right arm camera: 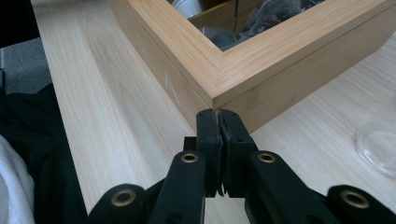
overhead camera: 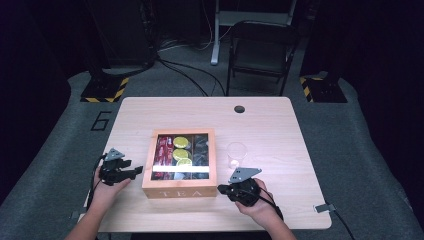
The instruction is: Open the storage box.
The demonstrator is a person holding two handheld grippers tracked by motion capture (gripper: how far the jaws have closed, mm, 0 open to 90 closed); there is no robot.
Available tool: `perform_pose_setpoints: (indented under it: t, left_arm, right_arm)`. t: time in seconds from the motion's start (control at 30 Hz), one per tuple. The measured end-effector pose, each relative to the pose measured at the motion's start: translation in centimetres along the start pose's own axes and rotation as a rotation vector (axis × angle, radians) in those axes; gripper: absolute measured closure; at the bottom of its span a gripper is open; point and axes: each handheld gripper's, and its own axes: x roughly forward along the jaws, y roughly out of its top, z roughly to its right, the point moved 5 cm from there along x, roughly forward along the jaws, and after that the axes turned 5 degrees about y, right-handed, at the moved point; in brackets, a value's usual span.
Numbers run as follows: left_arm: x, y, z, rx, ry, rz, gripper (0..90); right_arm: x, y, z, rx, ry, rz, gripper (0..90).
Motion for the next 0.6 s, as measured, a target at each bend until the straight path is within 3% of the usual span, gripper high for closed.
perform_pose_setpoints:
  t: [0.6]
  left_arm:
    - [-0.3,-0.03,-0.15,0.001,0.005,0.008,38.4]
  right_arm:
    - [0.53,-0.01,0.0,-0.011,0.001,-0.016,88.3]
